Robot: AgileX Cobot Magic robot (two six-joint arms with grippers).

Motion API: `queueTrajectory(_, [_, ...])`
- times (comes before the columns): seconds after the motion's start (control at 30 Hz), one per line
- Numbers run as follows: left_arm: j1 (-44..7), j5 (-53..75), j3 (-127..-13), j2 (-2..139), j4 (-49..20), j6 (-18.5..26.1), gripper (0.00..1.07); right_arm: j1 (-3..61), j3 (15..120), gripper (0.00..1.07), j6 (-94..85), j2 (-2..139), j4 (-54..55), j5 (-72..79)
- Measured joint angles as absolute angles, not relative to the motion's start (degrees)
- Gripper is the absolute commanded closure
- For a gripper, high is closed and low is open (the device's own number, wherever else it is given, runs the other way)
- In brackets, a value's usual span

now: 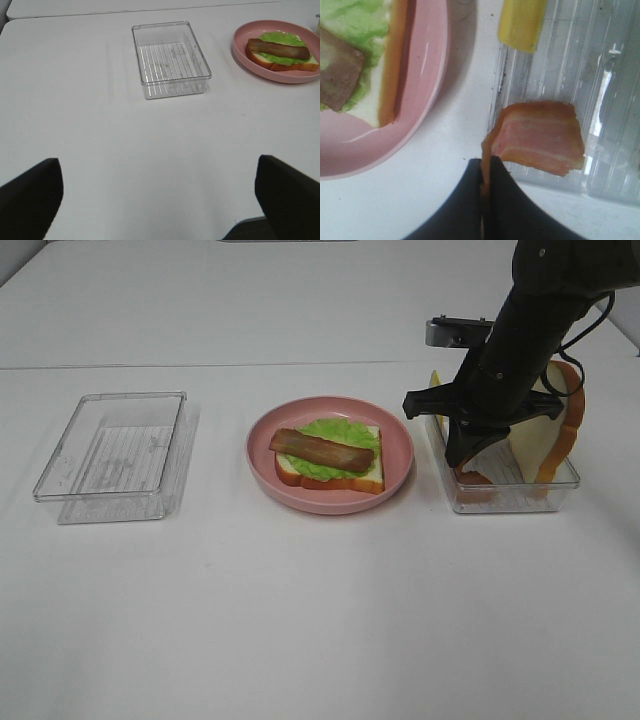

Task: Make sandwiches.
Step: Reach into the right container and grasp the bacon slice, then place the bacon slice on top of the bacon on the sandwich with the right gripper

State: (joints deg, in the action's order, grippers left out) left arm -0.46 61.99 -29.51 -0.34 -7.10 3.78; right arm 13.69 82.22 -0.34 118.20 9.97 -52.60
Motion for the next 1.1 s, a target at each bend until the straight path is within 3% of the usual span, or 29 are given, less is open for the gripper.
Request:
queueTrajectory(0.5, [-0.5,62.0,-29.5,-0.3,-7.1,3.8,0.06,13.7,86.3,1.07,1.1,117.8,10.1,-57.6])
queueTrajectory(0.8, [-0.5,62.0,-29.5,-0.3,-7.1,3.8,0.06,13.7,88.0,1.07,2.8,110.4,12.1,-61.9])
queueTrajectory(1.1, [-0.5,62.0,-29.5,-0.3,-7.1,3.8,0.06,16.2,88.0,1.07,-1.6,105.1,26.4,-57.3])
